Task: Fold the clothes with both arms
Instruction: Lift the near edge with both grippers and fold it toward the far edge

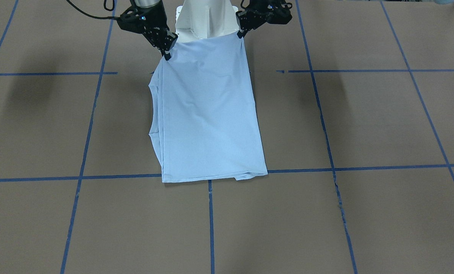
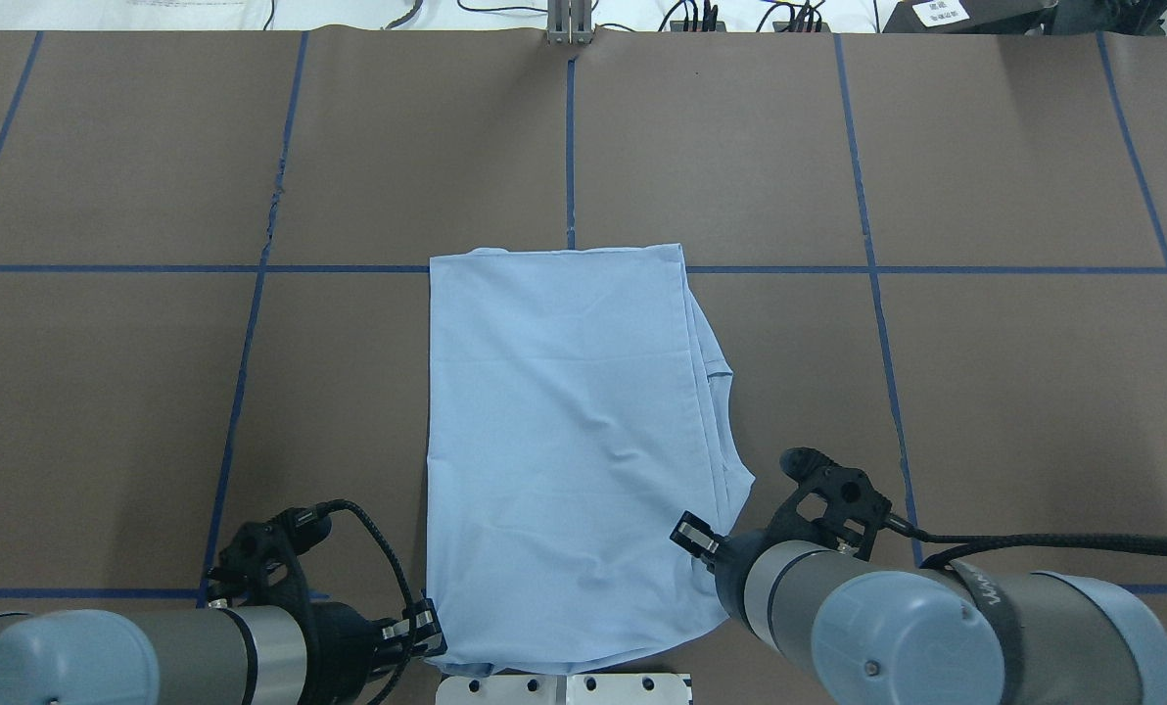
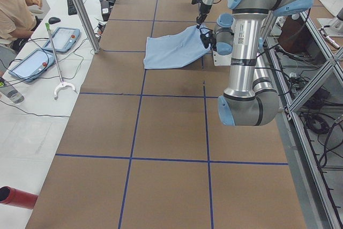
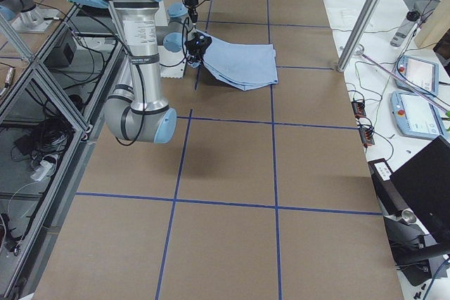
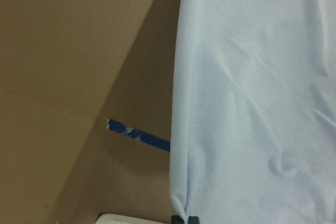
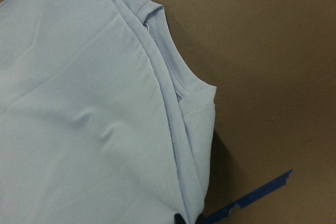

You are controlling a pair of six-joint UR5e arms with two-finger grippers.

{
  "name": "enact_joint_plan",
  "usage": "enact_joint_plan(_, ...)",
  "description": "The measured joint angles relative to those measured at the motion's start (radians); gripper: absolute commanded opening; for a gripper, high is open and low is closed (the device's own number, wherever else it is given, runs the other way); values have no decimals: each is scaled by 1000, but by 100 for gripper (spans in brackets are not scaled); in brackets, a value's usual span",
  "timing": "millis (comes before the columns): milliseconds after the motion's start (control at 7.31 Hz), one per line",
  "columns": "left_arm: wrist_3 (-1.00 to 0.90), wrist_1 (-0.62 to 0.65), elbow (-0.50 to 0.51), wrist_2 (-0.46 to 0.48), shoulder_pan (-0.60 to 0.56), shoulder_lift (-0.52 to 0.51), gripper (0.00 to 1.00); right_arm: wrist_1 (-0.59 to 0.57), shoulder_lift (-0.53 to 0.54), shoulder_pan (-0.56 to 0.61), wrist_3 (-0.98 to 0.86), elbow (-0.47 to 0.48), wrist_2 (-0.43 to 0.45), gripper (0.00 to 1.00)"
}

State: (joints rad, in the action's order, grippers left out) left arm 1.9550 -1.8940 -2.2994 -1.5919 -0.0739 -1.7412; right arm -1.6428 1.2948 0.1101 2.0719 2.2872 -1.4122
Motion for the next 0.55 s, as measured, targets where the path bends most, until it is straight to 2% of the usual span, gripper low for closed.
enact_joint_plan(137,-17,75,-51,-36,-16,-11,0,-53,-11,4,-3,31,-15,0)
enact_joint_plan(274,-58,114,-68,-56,-50,-26,0,-74,-32,20,-14,19,-23,0)
enact_joint_plan(548,-177,139,-27,-85,-173,-65,0,-81,-108,92,-66,-85,-29,0)
